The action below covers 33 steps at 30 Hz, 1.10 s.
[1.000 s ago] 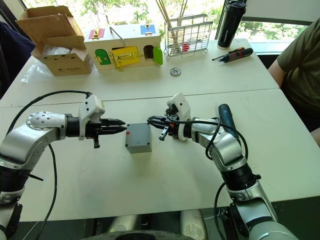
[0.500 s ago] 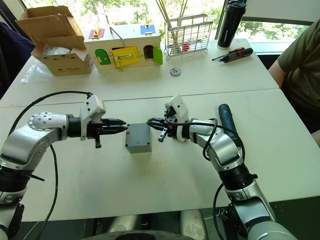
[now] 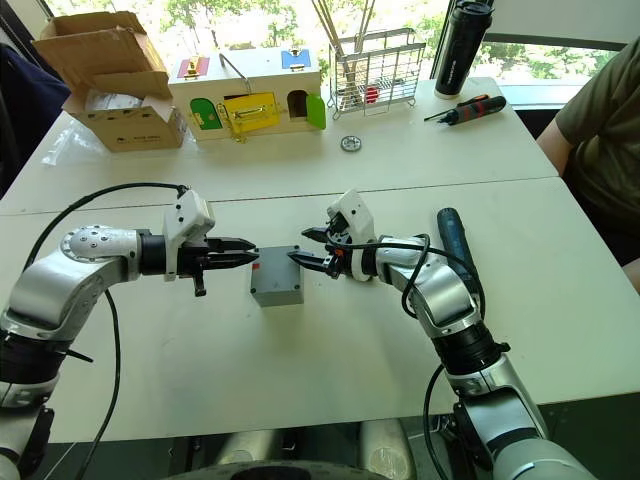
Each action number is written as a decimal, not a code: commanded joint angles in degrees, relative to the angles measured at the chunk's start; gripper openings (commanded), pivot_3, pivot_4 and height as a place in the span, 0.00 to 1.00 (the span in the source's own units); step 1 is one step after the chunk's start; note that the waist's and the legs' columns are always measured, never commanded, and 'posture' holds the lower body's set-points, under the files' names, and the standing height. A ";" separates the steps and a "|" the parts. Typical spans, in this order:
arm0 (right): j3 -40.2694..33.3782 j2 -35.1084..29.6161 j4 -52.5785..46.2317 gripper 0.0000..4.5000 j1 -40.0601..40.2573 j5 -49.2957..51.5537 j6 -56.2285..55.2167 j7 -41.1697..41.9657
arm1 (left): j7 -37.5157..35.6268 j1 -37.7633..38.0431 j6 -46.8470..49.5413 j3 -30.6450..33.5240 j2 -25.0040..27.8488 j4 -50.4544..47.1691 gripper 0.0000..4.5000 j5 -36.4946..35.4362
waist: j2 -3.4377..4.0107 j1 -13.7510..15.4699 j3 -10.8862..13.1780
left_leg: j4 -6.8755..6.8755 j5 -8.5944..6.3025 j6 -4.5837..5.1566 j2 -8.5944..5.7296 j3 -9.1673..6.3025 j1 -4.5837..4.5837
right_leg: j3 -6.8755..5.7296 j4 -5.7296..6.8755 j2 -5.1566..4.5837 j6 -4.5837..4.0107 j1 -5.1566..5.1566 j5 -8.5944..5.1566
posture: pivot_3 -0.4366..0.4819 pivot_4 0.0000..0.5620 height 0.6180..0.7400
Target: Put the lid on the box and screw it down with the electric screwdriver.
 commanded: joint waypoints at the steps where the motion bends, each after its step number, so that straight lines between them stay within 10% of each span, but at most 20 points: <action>1: -5.16 -1.65 -6.70 0.63 -1.56 3.41 3.54 -0.66 | -0.56 -1.76 -0.06 1.21 -0.26 -2.43 0.20 -1.40 | 0.00 0.06 0.00 | 0.00 0.00 0.00 0.00 0.00 0.00 | 0.00 0.00 0.00 0.00 0.00 0.00 | 0.48 0.27 1.00; 7: -22.86 -10.97 -14.80 0.63 -1.20 13.21 20.51 -3.76 | -4.65 -4.77 0.30 -0.91 -0.42 -6.81 0.20 -3.98 | 0.00 0.43 0.00 | 0.01 0.00 0.00 -0.03 -0.01 -0.04 | 0.00 -0.02 -0.05 0.00 0.02 0.00 | 0.48 0.27 1.00; 13: -28.34 -29.05 -13.25 1.00 -3.40 17.51 33.68 -0.41 | -7.48 -6.37 -0.46 -4.62 -1.80 -10.69 0.20 -4.98 | 0.03 -0.14 0.01 | 0.00 -0.03 0.05 -0.03 0.04 -0.05 | 0.00 -0.09 -0.17 0.00 0.07 0.00 | 0.48 0.27 1.00; 20: -13.14 -51.71 -1.81 1.00 -7.24 19.45 50.07 8.34 | -9.00 -7.26 -5.25 -10.35 -4.40 -11.99 0.20 -1.56 | 0.18 0.18 0.08 | 0.02 -0.26 0.47 0.06 0.17 -0.03 | 0.01 -0.19 -0.15 -0.01 0.13 0.00 | 0.48 0.27 1.00; 33: 6.44 -45.77 19.78 1.00 -19.60 14.44 50.89 13.20 | -4.99 -5.27 -3.25 -11.29 -6.80 -17.33 0.20 -1.89 | 0.19 0.27 0.10 | 0.07 -0.23 0.41 0.03 0.30 -0.04 | 0.09 -0.17 -0.18 0.00 0.07 0.00 | 0.48 0.27 1.00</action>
